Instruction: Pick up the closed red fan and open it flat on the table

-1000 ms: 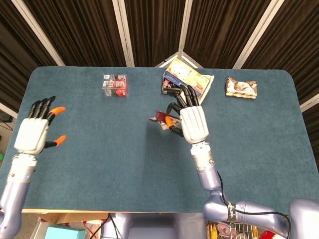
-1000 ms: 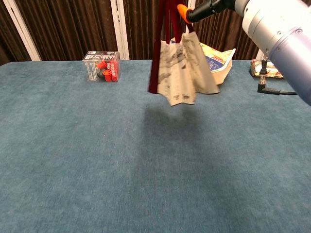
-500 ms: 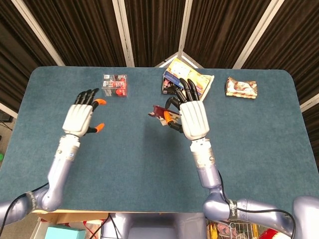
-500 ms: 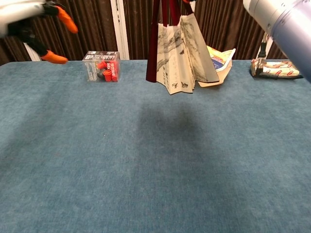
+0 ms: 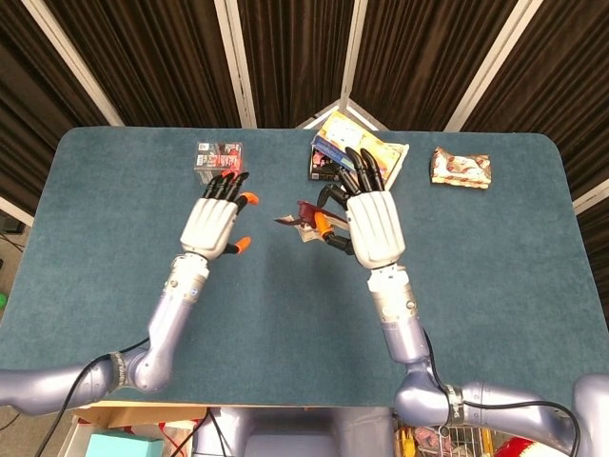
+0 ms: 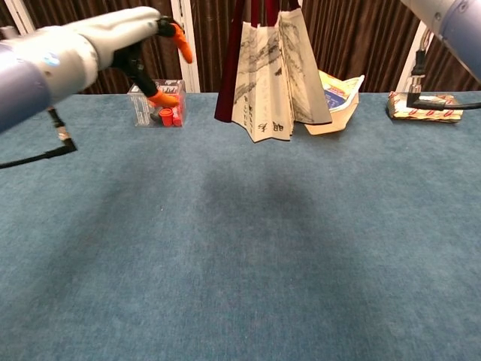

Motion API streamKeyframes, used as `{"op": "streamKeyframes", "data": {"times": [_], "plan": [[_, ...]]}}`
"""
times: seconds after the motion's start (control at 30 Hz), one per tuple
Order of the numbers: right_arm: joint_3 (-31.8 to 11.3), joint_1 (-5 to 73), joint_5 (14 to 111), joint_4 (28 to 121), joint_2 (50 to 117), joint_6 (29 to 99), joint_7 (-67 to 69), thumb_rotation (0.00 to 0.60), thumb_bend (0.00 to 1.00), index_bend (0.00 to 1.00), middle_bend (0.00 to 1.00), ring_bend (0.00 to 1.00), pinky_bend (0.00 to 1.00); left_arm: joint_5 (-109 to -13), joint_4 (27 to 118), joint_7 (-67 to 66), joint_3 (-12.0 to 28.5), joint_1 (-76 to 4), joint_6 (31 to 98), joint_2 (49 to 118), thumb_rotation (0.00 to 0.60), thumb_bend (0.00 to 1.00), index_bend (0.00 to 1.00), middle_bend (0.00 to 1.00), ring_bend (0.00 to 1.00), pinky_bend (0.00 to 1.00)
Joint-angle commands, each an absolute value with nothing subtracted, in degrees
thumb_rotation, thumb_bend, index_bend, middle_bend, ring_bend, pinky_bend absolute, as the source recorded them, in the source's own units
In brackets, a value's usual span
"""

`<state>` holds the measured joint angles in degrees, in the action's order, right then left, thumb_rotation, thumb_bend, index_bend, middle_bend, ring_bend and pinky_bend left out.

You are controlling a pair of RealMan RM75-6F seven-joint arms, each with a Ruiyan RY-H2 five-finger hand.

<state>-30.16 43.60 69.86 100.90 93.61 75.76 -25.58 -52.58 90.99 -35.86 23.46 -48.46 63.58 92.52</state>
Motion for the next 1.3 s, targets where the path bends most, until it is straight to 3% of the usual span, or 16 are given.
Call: {"op": "streamKeyframes", "data": {"times": [0.03,0.4,0.7,1.3], "plan": [[-29.98,43.78,69.55,102.26,93.29,75.67,-25.54,0.6,0.68,0.78,0.28,0.08,0.05,-52.13,90.51,-36.7,23.23,-49.73,63.91,94.06,0.6,0.31,0.32,0.05,0.0,0.0],[-29.5,44.68,69.12,106.82,92.79,75.92,-26.3,0.6,0.68,0.78,0.28,0.08,0.05,-51.89,87.96,-37.71,22.81,-52.52,65.57,98.17,0.6,0.33,0.39,0.09,0.0,0.0],[-28.25,45.48,70.72,108.21,92.38,76.4,-27.56,0.6,0.68,0.78,0.29,0.08,0.05,-53.51,85.42,-36.1,21.68,-53.01,67.56,100.99,0.6,0.5,0.64,0.16,0.0,0.0],[-24.13,43.51,73.8,101.03,87.31,76.21,-27.37,0.6,0.68,0.78,0.29,0.08,0.05,-54.38,87.85,-34.12,21.62,-49.71,69.46,93.97,0.6,0.51,0.66,0.16,0.0,0.0]]}}
